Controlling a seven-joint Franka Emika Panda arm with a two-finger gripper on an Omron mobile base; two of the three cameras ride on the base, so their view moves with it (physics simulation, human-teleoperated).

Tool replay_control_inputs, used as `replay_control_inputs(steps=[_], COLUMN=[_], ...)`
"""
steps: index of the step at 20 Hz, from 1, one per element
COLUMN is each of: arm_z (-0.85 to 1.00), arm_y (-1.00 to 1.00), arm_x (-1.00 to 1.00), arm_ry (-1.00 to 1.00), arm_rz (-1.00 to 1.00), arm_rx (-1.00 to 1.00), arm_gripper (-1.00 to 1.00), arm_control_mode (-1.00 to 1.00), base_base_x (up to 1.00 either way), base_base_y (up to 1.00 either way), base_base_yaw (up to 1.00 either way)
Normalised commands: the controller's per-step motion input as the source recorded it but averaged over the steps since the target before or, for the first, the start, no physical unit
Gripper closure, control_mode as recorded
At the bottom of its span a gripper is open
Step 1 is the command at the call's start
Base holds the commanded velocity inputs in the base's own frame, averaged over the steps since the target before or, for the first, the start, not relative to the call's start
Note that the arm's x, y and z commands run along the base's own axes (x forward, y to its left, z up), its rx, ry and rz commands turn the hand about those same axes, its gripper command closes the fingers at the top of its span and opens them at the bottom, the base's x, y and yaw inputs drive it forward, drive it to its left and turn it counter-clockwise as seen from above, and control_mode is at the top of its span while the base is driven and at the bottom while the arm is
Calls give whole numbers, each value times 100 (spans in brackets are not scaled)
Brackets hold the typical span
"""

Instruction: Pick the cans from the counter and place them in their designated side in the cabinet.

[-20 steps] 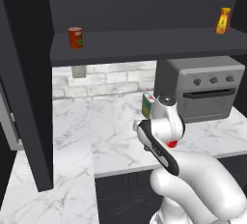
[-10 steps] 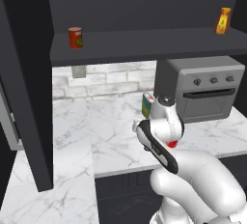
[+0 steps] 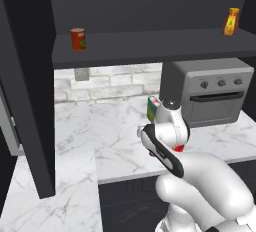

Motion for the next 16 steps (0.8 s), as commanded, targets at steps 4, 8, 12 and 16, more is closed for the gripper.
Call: replay_control_inputs(steps=[4,8,12,16], arm_z=[-11,-11,-12,-12], arm_y=[0,0,0,0], arm_x=[1,1,0,0], arm_ry=[0,0,0,0], arm_rz=[0,0,0,0], arm_rx=[1,0,1,1], arm_gripper=[-100,-100,-100,-100], arm_control_mode=[-100,-100,-100,-100], base_base_x=[0,0,0,0], base_base_y=[0,0,0,0], base_base_yaw=[0,0,0,0])
